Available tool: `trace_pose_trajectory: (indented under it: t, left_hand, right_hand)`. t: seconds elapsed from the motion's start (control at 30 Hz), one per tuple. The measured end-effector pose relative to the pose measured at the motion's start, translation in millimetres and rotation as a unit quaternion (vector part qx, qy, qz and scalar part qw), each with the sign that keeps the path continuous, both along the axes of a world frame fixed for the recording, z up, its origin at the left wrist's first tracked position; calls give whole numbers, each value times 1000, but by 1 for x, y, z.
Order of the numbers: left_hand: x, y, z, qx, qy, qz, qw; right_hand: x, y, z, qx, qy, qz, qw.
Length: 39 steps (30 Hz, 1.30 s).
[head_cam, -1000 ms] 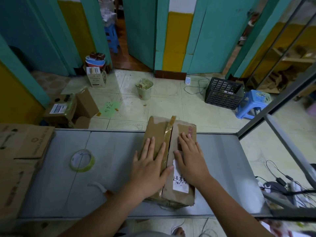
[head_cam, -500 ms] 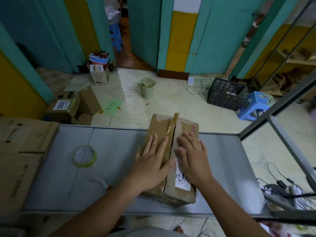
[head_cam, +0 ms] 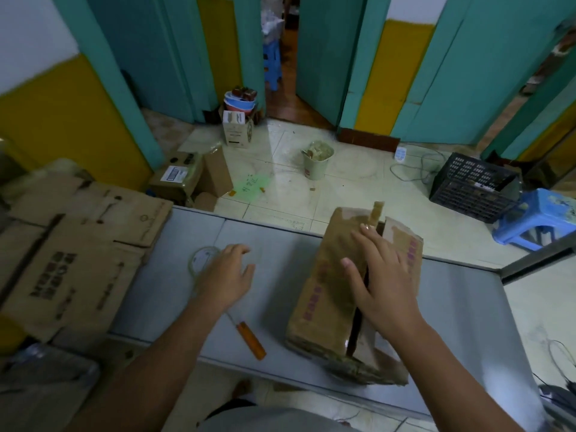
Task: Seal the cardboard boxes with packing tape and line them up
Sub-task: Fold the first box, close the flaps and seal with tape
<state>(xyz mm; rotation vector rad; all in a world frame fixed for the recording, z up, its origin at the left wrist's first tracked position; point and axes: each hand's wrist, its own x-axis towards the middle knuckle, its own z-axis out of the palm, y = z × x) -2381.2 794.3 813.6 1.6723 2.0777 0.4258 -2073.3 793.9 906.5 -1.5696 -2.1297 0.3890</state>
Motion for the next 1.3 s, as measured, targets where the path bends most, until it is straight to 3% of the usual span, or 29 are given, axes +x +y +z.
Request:
trace_pose_trajectory:
  t: [0.1, 0.27, 0.37, 0.43, 0.5, 0.63, 0.7, 0.87, 1.1, 1.3]
  left_hand:
    - [-37, -4, -27, -146, 121, -29, 981]
    - [-57, 0, -56, -182, 235, -52, 953]
    - [-57, 10, -54, -156, 203, -17, 967]
    - [-49, 11, -37, -77, 167, -6, 983]
    - [-36, 12, -11, 24, 76, -23, 997]
    - [-1, 7, 46, 149, -91, -123, 977]
    - [19, 2, 76, 185, -131, -167, 960]
    - [59, -5, 115, 190, -136, -206, 950]
    - [82, -8, 126, 193, -153, -206, 947]
    - [95, -6, 132, 191, -145, -216, 947]
  right_hand:
    - [-10, 0, 4, 3, 19, 13, 1000]
    - [-23, 7, 7, -11, 15, 45, 999]
    - [-29, 13, 6, -19, 8, 58, 998]
    - [-31, 16, 6, -27, 2, 62, 998]
    - [-33, 18, 6, -33, 4, 60, 998]
    - [-33, 24, 13, -53, 37, 69, 996]
    - [-32, 28, 21, -66, 71, 75, 992]
    - [-19, 33, 51, -52, 152, 83, 983]
    - [-2, 24, 70, 28, 80, 89, 992]
    - [3, 12, 65, 88, 86, 64, 990]
